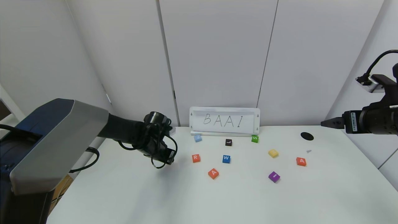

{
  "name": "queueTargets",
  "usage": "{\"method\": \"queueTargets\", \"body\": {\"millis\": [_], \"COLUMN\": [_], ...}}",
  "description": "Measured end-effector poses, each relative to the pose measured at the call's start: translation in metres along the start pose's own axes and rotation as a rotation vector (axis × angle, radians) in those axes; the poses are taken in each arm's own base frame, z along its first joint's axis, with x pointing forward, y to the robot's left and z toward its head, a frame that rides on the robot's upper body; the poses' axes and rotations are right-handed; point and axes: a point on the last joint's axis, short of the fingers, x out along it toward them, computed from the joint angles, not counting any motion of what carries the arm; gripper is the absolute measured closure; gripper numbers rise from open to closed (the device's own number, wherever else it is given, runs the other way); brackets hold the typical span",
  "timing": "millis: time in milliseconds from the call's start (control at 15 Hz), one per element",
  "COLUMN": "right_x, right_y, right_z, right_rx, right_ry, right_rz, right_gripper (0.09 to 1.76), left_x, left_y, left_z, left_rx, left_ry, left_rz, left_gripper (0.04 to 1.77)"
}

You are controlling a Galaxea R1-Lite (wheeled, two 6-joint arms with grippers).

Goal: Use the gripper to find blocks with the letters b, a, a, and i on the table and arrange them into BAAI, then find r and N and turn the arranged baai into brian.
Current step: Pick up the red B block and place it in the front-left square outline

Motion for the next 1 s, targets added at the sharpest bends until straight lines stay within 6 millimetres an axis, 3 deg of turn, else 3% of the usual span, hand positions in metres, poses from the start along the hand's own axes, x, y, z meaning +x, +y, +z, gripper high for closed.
{"method": "queueTargets", "body": {"millis": [400,667,1000], "right_x": [0.0,0.001,0.002], "right_y": [0.0,0.0,0.0], "right_z": [0.0,0.0,-0.001], "right_rx": [0.0,0.0,0.0], "right_ry": [0.002,0.002,0.008], "right_rz": [0.002,0.002,0.003], "right_gripper": [0.14,0.14,0.14], "left_x": [-0.043,-0.069,-0.081], "left_y": [-0.007,-0.021,-0.043], "left_z": [-0.011,-0.037,-0.069], "left_rx": [-0.142,-0.231,-0.299], "left_ry": [0.023,0.049,-0.004], "left_rz": [0.048,0.059,0.062], "left_gripper": [1.29,1.29,1.29]}}
